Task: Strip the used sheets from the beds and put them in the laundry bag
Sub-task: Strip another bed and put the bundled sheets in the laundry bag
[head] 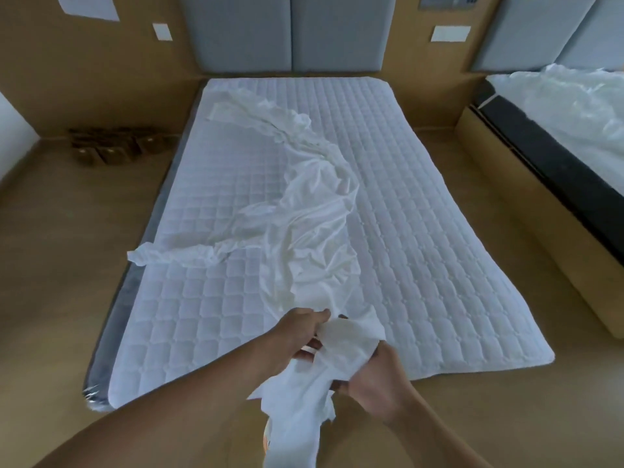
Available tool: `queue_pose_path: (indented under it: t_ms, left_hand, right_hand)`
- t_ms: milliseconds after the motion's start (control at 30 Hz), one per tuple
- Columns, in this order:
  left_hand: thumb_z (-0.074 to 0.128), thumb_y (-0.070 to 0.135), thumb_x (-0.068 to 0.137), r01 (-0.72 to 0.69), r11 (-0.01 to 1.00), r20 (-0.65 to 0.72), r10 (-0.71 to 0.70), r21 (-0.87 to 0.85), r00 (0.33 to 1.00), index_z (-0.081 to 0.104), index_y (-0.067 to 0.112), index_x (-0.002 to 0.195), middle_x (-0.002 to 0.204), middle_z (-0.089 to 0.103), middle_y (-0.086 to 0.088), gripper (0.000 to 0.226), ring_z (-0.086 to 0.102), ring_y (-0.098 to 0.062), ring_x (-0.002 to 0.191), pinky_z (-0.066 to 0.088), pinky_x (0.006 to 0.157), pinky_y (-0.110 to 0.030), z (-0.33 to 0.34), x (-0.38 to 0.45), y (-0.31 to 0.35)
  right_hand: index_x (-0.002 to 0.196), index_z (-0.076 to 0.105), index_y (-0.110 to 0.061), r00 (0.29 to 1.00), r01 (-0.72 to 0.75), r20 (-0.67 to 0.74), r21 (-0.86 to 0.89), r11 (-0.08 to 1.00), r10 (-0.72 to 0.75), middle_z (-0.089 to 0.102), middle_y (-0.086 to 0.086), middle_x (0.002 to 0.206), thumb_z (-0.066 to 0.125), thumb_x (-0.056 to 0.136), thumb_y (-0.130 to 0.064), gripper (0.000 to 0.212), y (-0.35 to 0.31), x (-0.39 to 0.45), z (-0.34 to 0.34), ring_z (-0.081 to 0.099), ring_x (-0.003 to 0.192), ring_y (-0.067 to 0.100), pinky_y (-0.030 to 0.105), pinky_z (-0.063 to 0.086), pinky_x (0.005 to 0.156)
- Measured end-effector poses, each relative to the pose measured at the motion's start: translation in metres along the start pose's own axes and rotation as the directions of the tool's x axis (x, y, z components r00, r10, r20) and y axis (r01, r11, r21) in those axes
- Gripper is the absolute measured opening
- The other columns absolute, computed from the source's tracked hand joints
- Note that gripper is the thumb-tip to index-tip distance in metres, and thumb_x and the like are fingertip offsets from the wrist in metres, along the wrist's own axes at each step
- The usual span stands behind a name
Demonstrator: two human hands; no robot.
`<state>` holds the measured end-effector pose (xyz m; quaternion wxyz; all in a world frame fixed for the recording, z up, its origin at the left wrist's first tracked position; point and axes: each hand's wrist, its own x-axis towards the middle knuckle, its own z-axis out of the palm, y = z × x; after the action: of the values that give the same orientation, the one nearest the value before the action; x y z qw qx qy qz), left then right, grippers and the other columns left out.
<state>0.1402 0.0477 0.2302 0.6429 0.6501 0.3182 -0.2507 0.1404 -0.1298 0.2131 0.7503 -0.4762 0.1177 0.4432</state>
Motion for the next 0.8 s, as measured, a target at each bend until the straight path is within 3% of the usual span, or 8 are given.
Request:
queue_pose_path:
  t_ms: [100,167,233,367,500,667,733,800]
  left_hand:
    - [0.051,0.054,0.102,0.035,0.997,0.026,-0.037,0.068,0.999,0.071,0.016,0.115,0.109,0.075,-0.009,0.044,0.070,-0.021,0.091,0.058,0.072,-0.031,-0.013,0.042,0.024]
    - [0.049,0.058,0.102,0.065,0.996,0.020,-0.067,0.069,0.998,0.070,0.016,0.116,0.109,0.074,-0.006,0.050,0.071,-0.022,0.098,0.061,0.083,-0.035,-0.029,0.070,0.033]
    - [0.049,0.057,0.102,0.075,0.997,-0.021,-0.076,-0.023,0.997,0.067,0.016,0.123,0.115,0.070,-0.003,0.049,0.067,-0.023,0.105,0.059,0.091,-0.039,-0.051,0.097,0.039]
    - [0.057,0.046,0.102,0.039,0.990,-0.178,-0.063,-0.136,0.982,0.051,0.027,0.148,0.144,0.053,0.000,0.050,0.056,-0.022,0.119,0.052,0.097,-0.038,-0.103,0.141,0.043]
    - [0.065,0.047,0.098,0.230,0.971,-0.191,-0.240,-0.071,0.952,0.032,0.030,0.160,0.162,0.036,-0.002,0.072,0.046,-0.025,0.137,0.044,0.106,-0.042,-0.121,0.174,0.004]
    - [0.080,0.062,0.078,0.458,0.887,-0.150,-0.462,-0.061,0.874,0.008,0.031,0.164,0.167,0.024,-0.004,0.116,0.033,-0.033,0.149,0.036,0.111,-0.052,-0.100,0.200,-0.076]
    - [0.083,0.065,0.071,0.507,0.858,-0.135,-0.514,-0.084,0.847,0.020,0.033,0.160,0.157,0.039,0.000,0.114,0.046,-0.033,0.139,0.046,0.098,-0.044,-0.083,0.212,-0.111]
    - [0.079,0.068,0.059,0.534,0.840,-0.197,-0.542,-0.096,0.817,0.042,0.031,0.150,0.153,0.046,-0.006,0.105,0.055,-0.033,0.130,0.051,0.101,-0.047,-0.062,0.228,-0.155]
  right_hand:
    - [0.128,0.071,-0.011,0.977,-0.049,-0.213,-0.137,0.989,0.019,0.074,0.016,0.122,0.049,0.107,-0.033,0.038,-0.031,0.045,0.015,0.072,0.113,0.035,0.053,0.057,0.096]
    - [0.119,0.072,-0.003,0.895,-0.160,-0.436,-0.128,0.979,0.089,0.078,0.016,0.104,0.060,0.100,-0.022,0.030,-0.047,0.087,0.017,0.077,0.091,0.032,0.040,0.062,0.069]
    - [0.118,0.068,0.003,0.849,-0.124,-0.520,-0.016,0.992,0.098,0.073,0.019,0.095,0.055,0.096,-0.007,0.028,-0.072,0.124,0.020,0.071,0.081,0.032,0.038,0.060,0.063]
    - [0.133,0.058,-0.006,0.846,0.089,-0.531,0.062,0.994,-0.043,0.061,0.023,0.124,0.061,0.098,-0.012,0.035,-0.130,0.173,0.019,0.064,0.110,0.036,0.046,0.051,0.107]
    - [0.152,0.047,-0.031,0.790,-0.109,-0.569,-0.495,0.862,-0.227,0.051,0.002,0.152,0.072,0.095,-0.031,0.062,-0.110,0.190,-0.009,0.054,0.132,0.021,0.043,0.044,0.112]
    - [0.158,0.037,-0.024,0.776,-0.517,-0.614,-0.494,0.700,0.140,0.043,0.009,0.158,0.074,0.092,-0.045,0.079,-0.018,0.175,-0.081,0.056,0.129,0.027,0.036,0.048,0.094]
    - [0.158,0.038,-0.021,0.751,-0.596,-0.604,-0.445,0.668,0.267,0.044,0.010,0.157,0.074,0.092,-0.045,0.079,0.009,0.175,-0.103,0.056,0.128,0.027,0.033,0.045,0.093]
    - [0.156,0.041,-0.020,0.747,-0.627,-0.580,-0.453,0.634,0.324,0.049,0.009,0.153,0.075,0.091,-0.047,0.078,0.023,0.182,-0.121,0.056,0.125,0.024,0.033,0.043,0.096]
